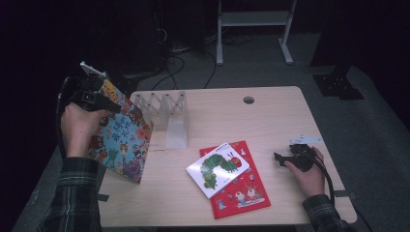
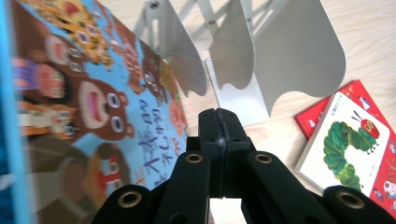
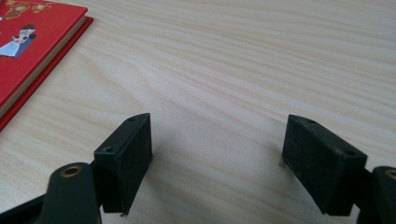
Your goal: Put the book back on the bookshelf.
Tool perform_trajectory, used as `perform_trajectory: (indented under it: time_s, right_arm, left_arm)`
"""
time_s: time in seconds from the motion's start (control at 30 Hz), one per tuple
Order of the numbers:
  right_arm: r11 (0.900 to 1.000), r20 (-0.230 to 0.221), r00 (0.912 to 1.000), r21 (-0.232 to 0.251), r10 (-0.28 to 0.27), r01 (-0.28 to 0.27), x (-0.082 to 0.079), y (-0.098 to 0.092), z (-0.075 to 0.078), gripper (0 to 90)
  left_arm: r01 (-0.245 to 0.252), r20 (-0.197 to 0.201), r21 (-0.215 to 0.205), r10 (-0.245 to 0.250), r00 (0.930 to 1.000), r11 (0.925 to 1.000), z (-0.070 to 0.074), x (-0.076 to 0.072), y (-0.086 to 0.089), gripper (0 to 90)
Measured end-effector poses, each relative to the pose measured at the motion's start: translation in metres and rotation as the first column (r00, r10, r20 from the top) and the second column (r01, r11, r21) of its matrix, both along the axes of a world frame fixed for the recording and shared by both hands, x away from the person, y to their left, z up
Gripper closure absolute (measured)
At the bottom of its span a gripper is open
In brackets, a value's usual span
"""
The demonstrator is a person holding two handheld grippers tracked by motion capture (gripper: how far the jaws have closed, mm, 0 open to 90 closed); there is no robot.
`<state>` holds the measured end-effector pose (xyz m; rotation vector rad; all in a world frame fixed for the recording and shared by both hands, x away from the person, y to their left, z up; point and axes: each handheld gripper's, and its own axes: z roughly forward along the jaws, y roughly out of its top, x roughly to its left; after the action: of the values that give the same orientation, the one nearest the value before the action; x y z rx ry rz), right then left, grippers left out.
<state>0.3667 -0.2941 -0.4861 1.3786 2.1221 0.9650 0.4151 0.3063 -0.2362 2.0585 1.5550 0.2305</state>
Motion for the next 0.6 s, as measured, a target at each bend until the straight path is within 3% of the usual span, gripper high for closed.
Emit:
perform_trajectory:
  time_s: [0.33,0.6]
  right_arm:
    - [1.0,0.001,1.0,-0.001,0.0,0.0,0.0,0.0,0.0,23.3]
    - [1.0,-0.001,1.0,0.0,0.0,0.0,0.0,0.0,0.0,23.3]
  left_arm:
    - [0.108,-0.002,-0.002,-0.108,0.9942,0.9942,-0.022,-0.008,-0.026,88.5]
    - [0.191,-0.012,0.036,-0.191,0.9815,0.9809,-0.046,-0.016,-0.058,87.6]
